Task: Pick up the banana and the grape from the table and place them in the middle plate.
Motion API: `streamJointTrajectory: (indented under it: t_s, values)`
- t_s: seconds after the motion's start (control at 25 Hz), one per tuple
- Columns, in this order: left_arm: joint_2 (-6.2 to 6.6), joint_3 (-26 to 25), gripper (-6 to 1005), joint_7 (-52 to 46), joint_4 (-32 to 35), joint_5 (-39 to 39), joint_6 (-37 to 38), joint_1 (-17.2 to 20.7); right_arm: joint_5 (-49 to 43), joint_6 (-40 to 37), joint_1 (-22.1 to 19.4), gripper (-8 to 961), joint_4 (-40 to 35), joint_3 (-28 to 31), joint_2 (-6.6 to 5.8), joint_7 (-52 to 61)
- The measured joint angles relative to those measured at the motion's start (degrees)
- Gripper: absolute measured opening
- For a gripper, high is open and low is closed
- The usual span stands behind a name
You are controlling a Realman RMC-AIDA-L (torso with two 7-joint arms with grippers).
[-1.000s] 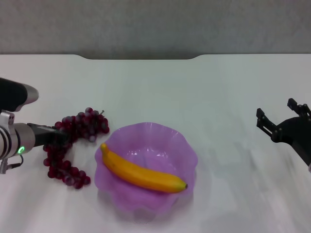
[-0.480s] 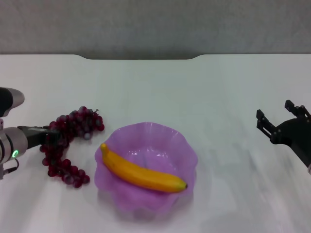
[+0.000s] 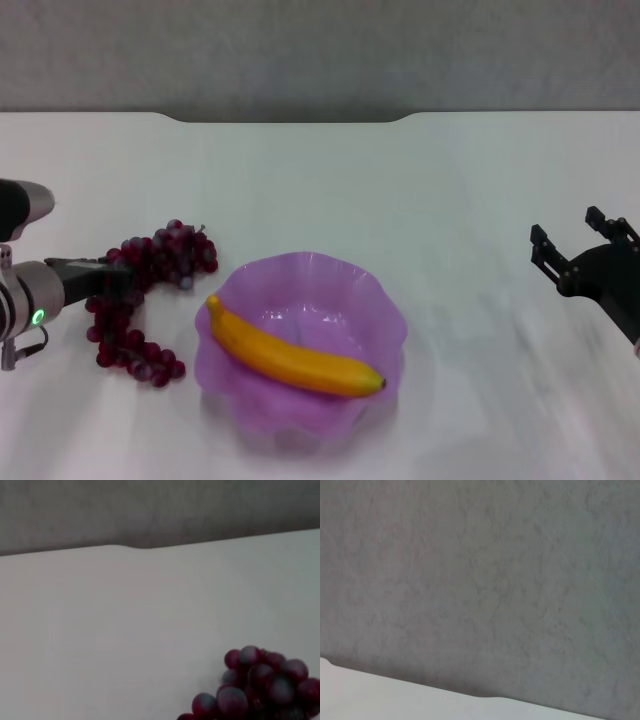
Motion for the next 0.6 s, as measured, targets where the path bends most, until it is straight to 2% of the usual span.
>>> streamJointTrajectory:
  t_s: [0.6]
  values:
    - [-0.05,1.72,247,1.18,6.44,-2.8,0.18,3.93,0.08,-0.01,-0.09,767,-0.1,0.0,0.0,0.08]
